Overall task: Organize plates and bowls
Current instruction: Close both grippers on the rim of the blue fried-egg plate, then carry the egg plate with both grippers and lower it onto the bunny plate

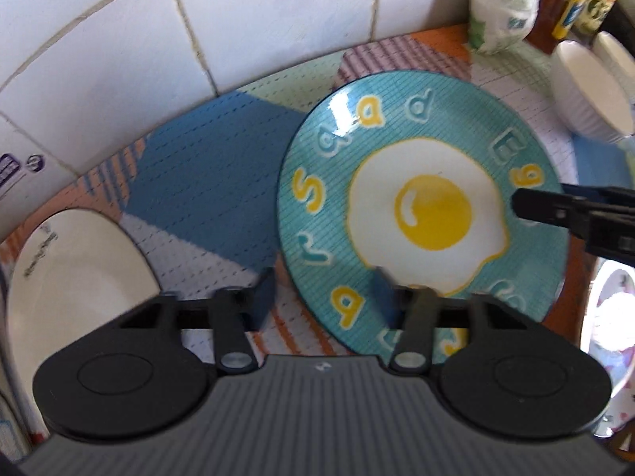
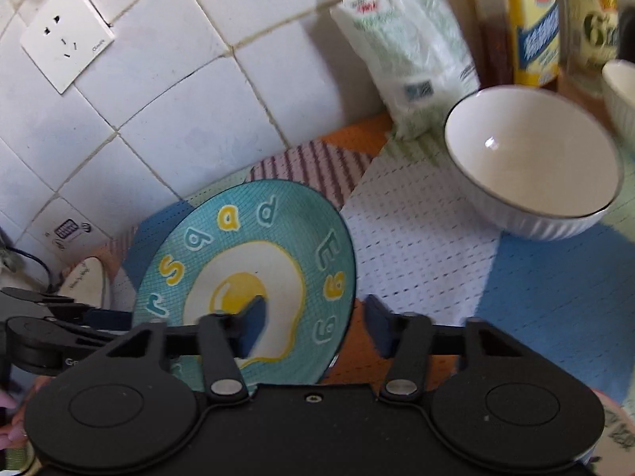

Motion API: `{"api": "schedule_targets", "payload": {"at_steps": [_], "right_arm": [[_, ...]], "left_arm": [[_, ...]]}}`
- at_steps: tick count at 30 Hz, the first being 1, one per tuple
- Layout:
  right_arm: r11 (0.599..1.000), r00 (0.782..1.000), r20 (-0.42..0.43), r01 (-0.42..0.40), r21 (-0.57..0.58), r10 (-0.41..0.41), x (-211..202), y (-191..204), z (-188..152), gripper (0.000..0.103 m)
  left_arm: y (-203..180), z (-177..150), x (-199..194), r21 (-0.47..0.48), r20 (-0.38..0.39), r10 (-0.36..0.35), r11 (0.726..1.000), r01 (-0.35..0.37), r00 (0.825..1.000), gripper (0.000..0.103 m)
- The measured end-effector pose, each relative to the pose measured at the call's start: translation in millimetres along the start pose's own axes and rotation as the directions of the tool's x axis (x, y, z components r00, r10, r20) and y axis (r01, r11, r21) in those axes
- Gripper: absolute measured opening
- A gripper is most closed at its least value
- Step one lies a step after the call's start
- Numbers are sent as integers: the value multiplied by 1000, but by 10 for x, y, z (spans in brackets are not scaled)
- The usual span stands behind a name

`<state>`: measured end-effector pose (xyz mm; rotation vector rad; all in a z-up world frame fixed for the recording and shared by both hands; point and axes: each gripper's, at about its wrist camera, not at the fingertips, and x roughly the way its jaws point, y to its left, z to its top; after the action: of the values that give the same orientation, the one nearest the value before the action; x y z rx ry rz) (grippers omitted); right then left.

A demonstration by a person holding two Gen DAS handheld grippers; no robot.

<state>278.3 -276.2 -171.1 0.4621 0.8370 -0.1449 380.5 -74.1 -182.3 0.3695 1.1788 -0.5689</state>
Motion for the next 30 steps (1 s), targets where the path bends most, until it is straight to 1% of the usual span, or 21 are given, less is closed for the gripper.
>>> {"api": "schedule_targets", "payload": {"at_steps": [1,2,3,5,6,8,10,12,14,16,18,19,21,22,24,27,30], "right_arm": [[1000,1000,-1,10,-6,-10,19,-11,0,38],[1000,1000,-8,20,-2,-20,38,-36,3,32],[1000,1000,-19,23,22,-22,57,-75,6,19],[993,1000,-21,-16,118,19,47,-185,9,16],[990,999,-23,-26,141,30,52,-218,9,14],[989,999,-21,-35,140,39,65,-217,-5,15],[984,998,-17,-55,171,59,94,-250,-11,17],[967,995,-25,-85,240,94,124,-314,21,18],[966,994,-43,-85,242,98,117,-305,41,20],[979,996,-49,-64,192,75,59,-218,37,21],[991,997,-50,-57,118,63,-41,-135,31,21],[993,996,-48,-67,95,72,-95,-121,31,21],[991,994,-40,-99,93,103,-200,-143,28,21],[992,994,-42,-101,81,104,-244,-140,17,21],[995,995,-10,-95,21,96,-371,-94,-36,21],[994,994,29,-103,32,102,-571,-115,-99,21],[996,994,57,-89,-22,91,-824,-97,-165,21]], "left_arm": [[10,10,3,4,4,2,1000,-2,1000,36],[22,15,4,1,6,-4,1000,4,1000,34],[39,17,3,-6,5,-9,1000,9,1000,33],[90,12,0,-33,8,-26,999,26,1000,31],[108,1,4,-45,15,-33,998,34,999,31],[131,-25,18,-70,37,-43,996,46,998,32],[151,-58,27,-107,60,-46,993,52,997,32],[140,-41,30,-111,51,-40,993,45,998,32],[150,-21,23,-142,18,-47,989,49,999,32],[146,-34,-48,-144,7,-54,988,54,999,32],[136,-58,-149,-125,31,-59,990,63,998,32],[134,-75,-205,-121,42,-64,990,68,997,32],[109,-108,-301,-111,52,-75,991,80,996,32],[80,-134,-352,-104,63,-72,992,78,995,32],[4,-178,-451,-88,84,-62,994,69,995,32],[-71,-264,-621,-79,104,-82,993,90,991,32],[-197,-350,-798,-55,124,-90,994,97,988,32]]}}
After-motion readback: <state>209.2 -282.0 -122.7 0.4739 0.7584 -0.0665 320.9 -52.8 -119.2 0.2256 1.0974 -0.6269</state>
